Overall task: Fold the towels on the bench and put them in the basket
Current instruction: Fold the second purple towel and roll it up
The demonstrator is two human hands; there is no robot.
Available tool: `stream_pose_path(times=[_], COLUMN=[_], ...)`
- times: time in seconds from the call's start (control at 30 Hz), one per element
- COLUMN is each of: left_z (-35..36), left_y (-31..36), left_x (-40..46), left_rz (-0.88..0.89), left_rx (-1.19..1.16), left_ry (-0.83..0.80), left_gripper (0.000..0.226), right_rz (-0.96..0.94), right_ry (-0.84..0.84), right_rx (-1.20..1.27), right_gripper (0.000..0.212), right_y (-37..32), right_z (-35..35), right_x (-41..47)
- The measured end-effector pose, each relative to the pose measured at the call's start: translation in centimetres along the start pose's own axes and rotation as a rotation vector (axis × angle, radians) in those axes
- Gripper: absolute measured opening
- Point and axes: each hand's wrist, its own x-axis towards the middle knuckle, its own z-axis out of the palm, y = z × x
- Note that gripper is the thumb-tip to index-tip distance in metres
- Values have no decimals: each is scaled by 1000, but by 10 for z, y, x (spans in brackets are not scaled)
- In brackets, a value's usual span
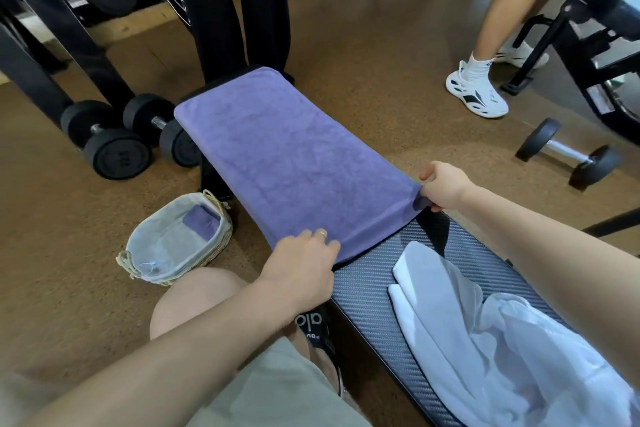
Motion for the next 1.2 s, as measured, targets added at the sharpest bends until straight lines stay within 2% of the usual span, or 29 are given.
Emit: stream_pose_path(times=[0.13,0.43,0.6,0.7,0.8,0.93,1.07,1.13,1.2], left_z=[6,21,26,30,31,17,9,12,17], left_y=[9,-3,-8,-8,-12,-34,-73,-92,-105], left_x=[-12,-21,-25,-23,-19,-7,8,13,17], left_rz=[57,163,221,189,139,8,-266,-391,-443], left_rx=[-31,-228,-450,-486,-522,-521,-612,-680,-695], left_ry=[-99,-212,-368,-454,-547,-439,-242,-183,-153], left_gripper=[31,19,18,21,22,21,18,20,28], right_rz=[-54,-192,-187,-353,-465,-258,-128,-173,-339], right_ry=[81,170,262,375,226,73,81,160,245], right_rx=[-163,-417,-469,-455,-345,-332,-282,-324,-384], right_gripper=[29,35,39,33,44,54,47,52,60], right_y=[7,31,29,9,-4,7,12,4,-5], right_z=[4,16,24,33,52,58,52,53,58], right_x=[3,-7,-13,-17,-20,-17,-14,-11,-11])
